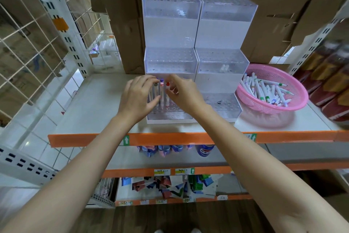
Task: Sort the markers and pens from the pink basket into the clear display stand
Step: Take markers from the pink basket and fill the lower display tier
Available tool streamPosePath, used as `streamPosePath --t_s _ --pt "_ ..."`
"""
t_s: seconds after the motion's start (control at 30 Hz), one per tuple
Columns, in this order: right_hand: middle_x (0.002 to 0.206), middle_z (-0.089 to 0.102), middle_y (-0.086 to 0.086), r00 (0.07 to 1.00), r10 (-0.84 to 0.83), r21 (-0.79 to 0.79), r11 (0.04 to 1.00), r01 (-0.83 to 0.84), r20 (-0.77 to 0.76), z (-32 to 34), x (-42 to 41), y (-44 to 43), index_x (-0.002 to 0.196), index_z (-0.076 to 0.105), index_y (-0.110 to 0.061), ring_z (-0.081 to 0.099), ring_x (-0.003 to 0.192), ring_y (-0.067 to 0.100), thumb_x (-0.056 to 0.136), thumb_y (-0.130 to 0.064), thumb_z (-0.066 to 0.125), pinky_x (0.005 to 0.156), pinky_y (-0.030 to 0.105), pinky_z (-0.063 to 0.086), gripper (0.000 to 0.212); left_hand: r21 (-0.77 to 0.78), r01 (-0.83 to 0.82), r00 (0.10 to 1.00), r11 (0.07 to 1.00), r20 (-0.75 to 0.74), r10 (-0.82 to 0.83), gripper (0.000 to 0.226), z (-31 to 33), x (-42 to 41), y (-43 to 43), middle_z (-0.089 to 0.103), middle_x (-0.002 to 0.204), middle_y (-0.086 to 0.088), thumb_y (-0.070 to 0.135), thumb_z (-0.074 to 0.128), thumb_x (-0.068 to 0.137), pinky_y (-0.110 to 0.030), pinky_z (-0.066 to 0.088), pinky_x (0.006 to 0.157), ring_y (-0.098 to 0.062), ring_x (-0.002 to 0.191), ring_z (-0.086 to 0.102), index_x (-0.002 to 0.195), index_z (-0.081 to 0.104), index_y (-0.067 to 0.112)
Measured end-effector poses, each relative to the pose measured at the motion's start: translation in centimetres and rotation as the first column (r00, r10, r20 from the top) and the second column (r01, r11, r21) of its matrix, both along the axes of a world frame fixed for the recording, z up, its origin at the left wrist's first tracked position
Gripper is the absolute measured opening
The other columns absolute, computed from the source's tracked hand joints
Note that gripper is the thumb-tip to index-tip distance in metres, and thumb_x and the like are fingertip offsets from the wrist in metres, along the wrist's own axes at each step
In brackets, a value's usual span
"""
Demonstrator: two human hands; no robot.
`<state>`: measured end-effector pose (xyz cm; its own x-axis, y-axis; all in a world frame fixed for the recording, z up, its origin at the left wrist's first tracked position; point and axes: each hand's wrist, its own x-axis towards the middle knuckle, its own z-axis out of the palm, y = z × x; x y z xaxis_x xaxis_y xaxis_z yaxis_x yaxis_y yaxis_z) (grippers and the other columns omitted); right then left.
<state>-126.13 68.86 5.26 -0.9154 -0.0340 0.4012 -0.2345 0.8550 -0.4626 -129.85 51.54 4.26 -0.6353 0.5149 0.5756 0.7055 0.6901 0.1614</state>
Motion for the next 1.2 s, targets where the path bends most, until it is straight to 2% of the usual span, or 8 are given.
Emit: streamPosePath --t_s 0.17,0.27,0.47,0.63,0.77,0.9,1.1,1.2 --pt "0.095 0.065 0.002 0.983 -0.078 0.145 0.984 0.103 -0.165 0.4 1.2 1.2 0.114 0.056 -0.015 0.059 0.087 0.027 0.091 -0.03 0.06 0.06 0.034 0.048 0.028 0.023 0.014 0.999 1.0 -0.035 -0.013 0.041 0.9 -0.2 0.6 0.061 0.118 -0.005 0.032 0.068 0.081 -0.038 0.039 0.091 -0.024 0.111 0.055 0.117 0.06 0.013" --pt "0.105 0.064 0.002 0.962 -0.129 0.269 0.944 0.193 -0.24 0.2 1.9 3.1 0.113 0.061 -0.016 0.058 0.097 0.029 0.083 -0.031 0.068 0.071 0.035 0.044 0.034 0.019 0.054 0.997 0.998 -0.053 -0.053 0.042 1.5 0.0 2.0 0.061 0.118 -0.004 0.037 0.065 0.082 -0.038 0.039 0.091 -0.023 0.11 0.054 0.116 0.06 0.013" --pt "0.129 0.058 0.004 0.963 -0.228 0.34 0.903 0.264 -0.14 -0.9 5.0 8.3 0.13 0.055 -0.019 0.052 0.121 0.028 0.081 -0.036 0.068 0.094 0.042 0.04 0.054 -0.029 0.148 0.988 0.989 -0.049 -0.149 0.041 1.9 1.9 7.0 0.064 0.107 0.0 0.045 0.051 0.081 -0.036 0.038 0.084 -0.022 0.102 0.058 0.108 0.062 0.017" --pt "0.136 0.054 0.006 0.947 -0.307 0.333 0.886 0.321 -0.096 -1.3 7.6 13.3 0.136 0.051 -0.022 0.05 0.124 0.029 0.082 -0.038 0.068 0.103 0.046 0.036 0.059 -0.105 0.225 0.971 0.969 -0.065 -0.232 0.043 1.2 3.3 12.5 0.064 0.107 -0.002 0.047 0.049 0.081 -0.037 0.038 0.084 -0.024 0.102 0.06 0.108 0.063 0.016" --pt "0.128 0.059 0.011 0.935 -0.344 0.346 0.869 0.352 -0.089 -1.0 9.3 18.4 0.13 0.057 -0.022 0.054 0.118 0.033 0.081 -0.033 0.069 0.097 0.048 0.041 0.052 -0.093 0.27 0.963 0.958 0.017 -0.269 0.043 1.1 4.9 18.0 0.065 0.105 -0.002 0.047 0.048 0.08 -0.035 0.042 0.08 -0.024 0.099 0.062 0.106 0.064 0.016" --pt "0.123 0.061 0.012 0.923 -0.371 0.343 0.858 0.381 -0.099 -0.3 10.3 24.0 0.122 0.062 -0.016 0.058 0.11 0.035 0.084 -0.021 0.064 0.084 0.044 0.046 0.038 -0.085 0.318 0.948 0.944 0.029 -0.317 0.043 1.0 5.9 23.4 0.066 0.103 -0.004 0.045 0.048 0.079 -0.036 0.047 0.076 -0.026 0.093 0.063 0.105 0.064 0.014" --pt "0.129 0.052 0.012 0.89 -0.432 0.353 0.864 0.36 0.149 -0.6 10.3 30.1 0.133 0.051 -0.014 0.05 0.116 0.033 0.096 -0.019 0.044 0.083 0.042 0.045 0.038 -0.046 0.375 0.925 0.926 0.089 -0.37 0.03 0.5 6.1 31.4 0.065 0.1 -0.009 0.028 0.052 0.083 -0.041 0.051 0.071 -0.03 0.089 0.061 0.105 0.064 0.009" --pt "0.123 0.055 0.015 0.864 -0.443 0.323 0.876 0.359 0.241 -0.9 9.6 31.6 0.13 0.052 -0.01 0.053 0.111 0.035 0.091 -0.012 0.046 0.076 0.038 0.042 0.039 -0.128 0.298 0.929 0.946 0.268 -0.256 0.027 0.0 5.6 34.3 0.061 0.113 -0.012 0.018 0.052 0.089 -0.044 0.048 0.081 -0.032 0.102 0.056 0.113 0.06 0.01"
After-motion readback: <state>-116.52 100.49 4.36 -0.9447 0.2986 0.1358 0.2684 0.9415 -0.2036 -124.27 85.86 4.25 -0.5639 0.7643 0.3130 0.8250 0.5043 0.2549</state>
